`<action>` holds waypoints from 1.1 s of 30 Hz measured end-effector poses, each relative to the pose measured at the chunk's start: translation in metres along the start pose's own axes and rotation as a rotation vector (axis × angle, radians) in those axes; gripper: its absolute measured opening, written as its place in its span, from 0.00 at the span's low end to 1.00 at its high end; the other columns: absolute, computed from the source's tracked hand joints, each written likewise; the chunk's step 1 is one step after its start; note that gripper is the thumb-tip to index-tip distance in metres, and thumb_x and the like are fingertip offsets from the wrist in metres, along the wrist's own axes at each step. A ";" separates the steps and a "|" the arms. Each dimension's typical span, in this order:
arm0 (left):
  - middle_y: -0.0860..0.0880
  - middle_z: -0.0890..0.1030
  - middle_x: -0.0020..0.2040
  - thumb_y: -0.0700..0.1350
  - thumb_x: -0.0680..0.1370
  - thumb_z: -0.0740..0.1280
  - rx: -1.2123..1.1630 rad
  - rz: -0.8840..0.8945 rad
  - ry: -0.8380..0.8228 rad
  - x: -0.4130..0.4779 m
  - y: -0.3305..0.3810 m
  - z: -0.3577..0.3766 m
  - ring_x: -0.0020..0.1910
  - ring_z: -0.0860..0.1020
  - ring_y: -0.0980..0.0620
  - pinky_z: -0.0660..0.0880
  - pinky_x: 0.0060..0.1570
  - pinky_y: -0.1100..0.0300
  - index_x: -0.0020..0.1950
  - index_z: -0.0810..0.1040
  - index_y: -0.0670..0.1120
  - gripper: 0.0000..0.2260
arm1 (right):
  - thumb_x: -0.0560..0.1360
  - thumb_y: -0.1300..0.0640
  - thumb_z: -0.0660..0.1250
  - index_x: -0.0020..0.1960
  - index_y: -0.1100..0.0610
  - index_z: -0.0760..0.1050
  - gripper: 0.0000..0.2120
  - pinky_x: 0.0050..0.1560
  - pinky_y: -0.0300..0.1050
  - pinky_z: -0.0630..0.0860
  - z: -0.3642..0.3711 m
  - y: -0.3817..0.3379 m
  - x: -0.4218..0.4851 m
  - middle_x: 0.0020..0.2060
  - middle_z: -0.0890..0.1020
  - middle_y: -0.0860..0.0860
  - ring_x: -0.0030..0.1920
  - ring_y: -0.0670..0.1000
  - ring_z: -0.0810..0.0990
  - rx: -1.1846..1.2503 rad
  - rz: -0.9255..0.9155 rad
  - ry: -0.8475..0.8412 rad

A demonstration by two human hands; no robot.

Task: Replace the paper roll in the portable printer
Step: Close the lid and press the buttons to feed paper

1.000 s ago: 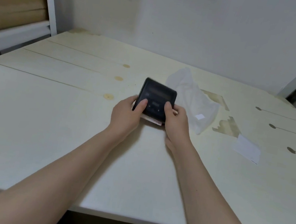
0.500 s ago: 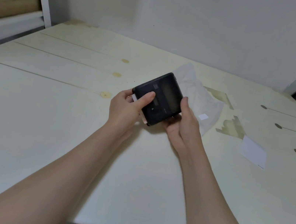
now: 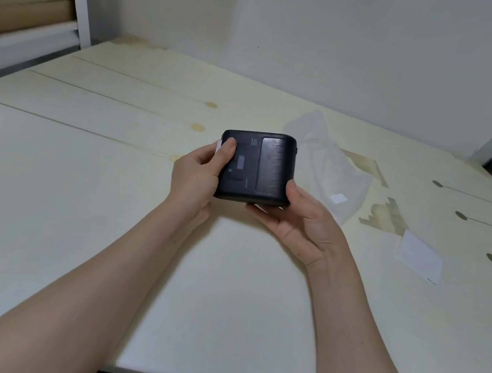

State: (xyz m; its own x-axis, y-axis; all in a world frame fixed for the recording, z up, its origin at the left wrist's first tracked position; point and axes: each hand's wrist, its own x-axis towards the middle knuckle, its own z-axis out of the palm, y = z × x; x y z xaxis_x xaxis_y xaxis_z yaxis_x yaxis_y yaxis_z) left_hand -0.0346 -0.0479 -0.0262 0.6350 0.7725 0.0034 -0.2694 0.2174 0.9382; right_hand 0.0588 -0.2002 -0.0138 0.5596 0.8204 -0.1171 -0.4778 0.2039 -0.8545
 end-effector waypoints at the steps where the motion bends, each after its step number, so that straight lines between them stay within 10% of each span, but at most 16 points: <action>1: 0.53 0.87 0.46 0.55 0.74 0.72 0.000 0.000 0.000 0.000 0.000 0.000 0.47 0.84 0.54 0.79 0.59 0.50 0.46 0.86 0.51 0.09 | 0.74 0.58 0.66 0.63 0.65 0.75 0.19 0.60 0.60 0.78 0.000 0.000 0.000 0.59 0.80 0.62 0.60 0.62 0.79 0.011 0.002 -0.010; 7: 0.54 0.87 0.43 0.54 0.75 0.72 0.023 0.025 -0.002 0.001 0.001 -0.002 0.44 0.83 0.54 0.80 0.55 0.52 0.42 0.87 0.52 0.08 | 0.74 0.60 0.65 0.58 0.64 0.78 0.15 0.58 0.60 0.79 0.003 0.001 -0.001 0.54 0.83 0.61 0.55 0.60 0.83 0.031 -0.006 -0.036; 12: 0.47 0.86 0.53 0.56 0.74 0.72 0.003 -0.040 0.016 -0.001 0.001 -0.002 0.51 0.85 0.49 0.81 0.56 0.47 0.62 0.80 0.48 0.20 | 0.80 0.57 0.64 0.66 0.64 0.73 0.17 0.53 0.62 0.80 0.001 0.005 0.006 0.63 0.78 0.65 0.61 0.65 0.79 0.131 0.011 0.119; 17: 0.49 0.84 0.59 0.48 0.79 0.68 -0.029 -0.120 -0.125 -0.004 0.011 -0.003 0.53 0.85 0.48 0.80 0.55 0.52 0.66 0.78 0.50 0.15 | 0.80 0.55 0.64 0.63 0.58 0.76 0.13 0.43 0.46 0.80 -0.002 0.003 0.011 0.53 0.82 0.55 0.51 0.55 0.82 0.039 -0.092 0.271; 22: 0.49 0.86 0.48 0.46 0.79 0.68 -0.078 -0.182 -0.198 -0.009 0.018 0.002 0.46 0.86 0.48 0.79 0.58 0.47 0.58 0.78 0.43 0.10 | 0.80 0.55 0.65 0.68 0.62 0.73 0.19 0.67 0.52 0.74 -0.002 0.004 0.018 0.64 0.80 0.59 0.64 0.56 0.79 -0.015 -0.232 0.329; 29: 0.45 0.86 0.53 0.37 0.75 0.72 0.120 -0.120 -0.317 -0.013 0.011 0.002 0.40 0.83 0.56 0.73 0.30 0.70 0.74 0.67 0.50 0.30 | 0.82 0.47 0.59 0.65 0.61 0.76 0.21 0.62 0.65 0.76 0.005 -0.002 0.028 0.59 0.83 0.60 0.60 0.61 0.82 -0.126 -0.205 0.329; 33: 0.49 0.87 0.54 0.39 0.74 0.74 0.181 -0.103 -0.320 -0.009 0.006 0.001 0.45 0.83 0.56 0.72 0.31 0.71 0.76 0.65 0.52 0.33 | 0.84 0.50 0.56 0.64 0.62 0.77 0.19 0.58 0.59 0.80 0.002 0.000 0.029 0.59 0.83 0.60 0.58 0.59 0.84 -0.073 -0.186 0.313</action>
State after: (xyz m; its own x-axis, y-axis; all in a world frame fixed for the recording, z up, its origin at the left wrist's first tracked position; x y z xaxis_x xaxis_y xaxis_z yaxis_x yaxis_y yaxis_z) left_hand -0.0411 -0.0538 -0.0200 0.8538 0.5204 -0.0134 -0.0781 0.1536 0.9850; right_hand 0.0736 -0.1755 -0.0167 0.8178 0.5675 -0.0958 -0.3049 0.2860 -0.9084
